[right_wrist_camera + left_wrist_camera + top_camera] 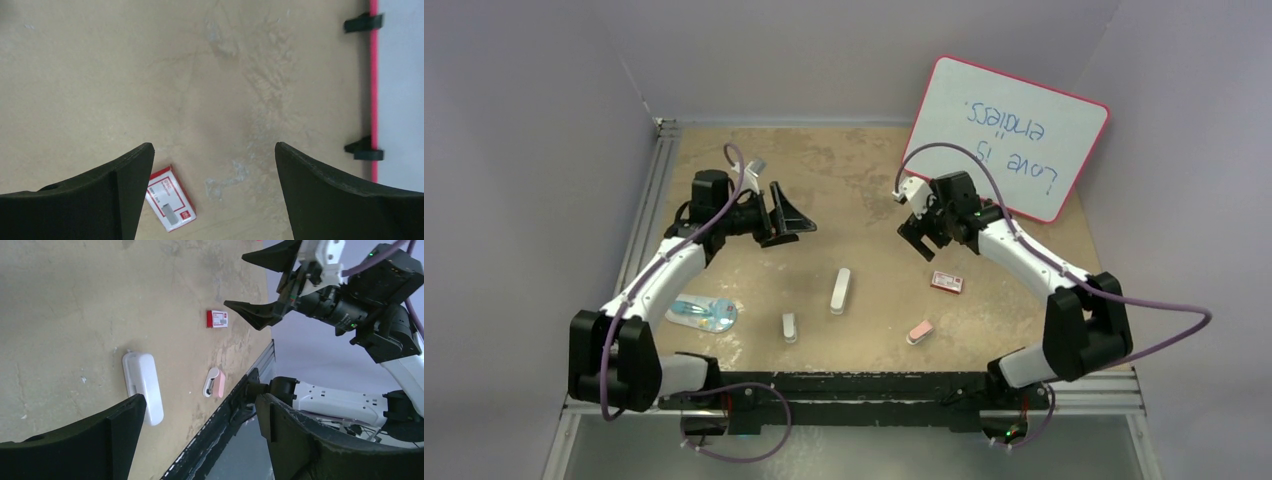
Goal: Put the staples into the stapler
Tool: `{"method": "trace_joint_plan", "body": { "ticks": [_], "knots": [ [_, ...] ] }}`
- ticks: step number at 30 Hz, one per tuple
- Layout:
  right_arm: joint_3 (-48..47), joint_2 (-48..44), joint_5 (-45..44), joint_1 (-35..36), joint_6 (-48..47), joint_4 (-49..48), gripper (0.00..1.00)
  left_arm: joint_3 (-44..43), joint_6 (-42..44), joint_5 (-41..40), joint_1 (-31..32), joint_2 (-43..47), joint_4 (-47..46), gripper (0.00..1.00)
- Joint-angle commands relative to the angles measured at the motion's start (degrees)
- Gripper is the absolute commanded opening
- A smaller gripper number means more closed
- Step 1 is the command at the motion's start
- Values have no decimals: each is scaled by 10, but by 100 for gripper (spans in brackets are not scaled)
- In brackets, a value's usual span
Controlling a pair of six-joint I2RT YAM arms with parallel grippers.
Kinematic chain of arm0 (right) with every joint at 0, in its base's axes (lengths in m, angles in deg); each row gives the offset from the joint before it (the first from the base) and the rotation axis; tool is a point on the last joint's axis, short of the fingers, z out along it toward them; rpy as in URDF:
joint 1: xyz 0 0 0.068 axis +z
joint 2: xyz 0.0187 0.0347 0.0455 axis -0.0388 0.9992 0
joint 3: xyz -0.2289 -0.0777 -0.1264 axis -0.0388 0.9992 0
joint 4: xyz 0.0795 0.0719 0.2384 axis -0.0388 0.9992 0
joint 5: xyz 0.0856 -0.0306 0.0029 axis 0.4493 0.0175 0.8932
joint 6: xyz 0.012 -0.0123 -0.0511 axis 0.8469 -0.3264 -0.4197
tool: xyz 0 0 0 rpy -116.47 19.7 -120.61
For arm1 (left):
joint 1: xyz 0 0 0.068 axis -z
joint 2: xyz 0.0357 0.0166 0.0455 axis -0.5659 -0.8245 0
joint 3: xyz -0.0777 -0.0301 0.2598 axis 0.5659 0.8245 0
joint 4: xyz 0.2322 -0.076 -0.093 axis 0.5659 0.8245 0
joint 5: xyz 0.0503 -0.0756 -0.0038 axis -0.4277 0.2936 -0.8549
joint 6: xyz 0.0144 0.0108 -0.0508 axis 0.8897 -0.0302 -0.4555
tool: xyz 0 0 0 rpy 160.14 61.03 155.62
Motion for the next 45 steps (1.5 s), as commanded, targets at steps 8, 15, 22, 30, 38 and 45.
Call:
{"method": "trace_joint_plan", "body": {
  "ticks": [8,15,22,30,38,45],
  "knots": [
    [-16,1,-46,12,1,152,92,-2,-10,29,12,-26,-38,81],
    [-17,30,-24,37,-4,203,74,6,2,3,12,-23,-37,81],
    [10,40,-38,46,1,205,87,-5,26,-13,11,-33,-14,80],
    [35,73,-43,47,4,189,81,-4,34,-19,12,-41,-5,80],
    [57,86,-42,47,-7,164,76,2,35,-18,12,-46,-6,80],
    [61,62,-83,43,-13,154,77,5,35,-15,11,-48,-7,80]
  ]
}}
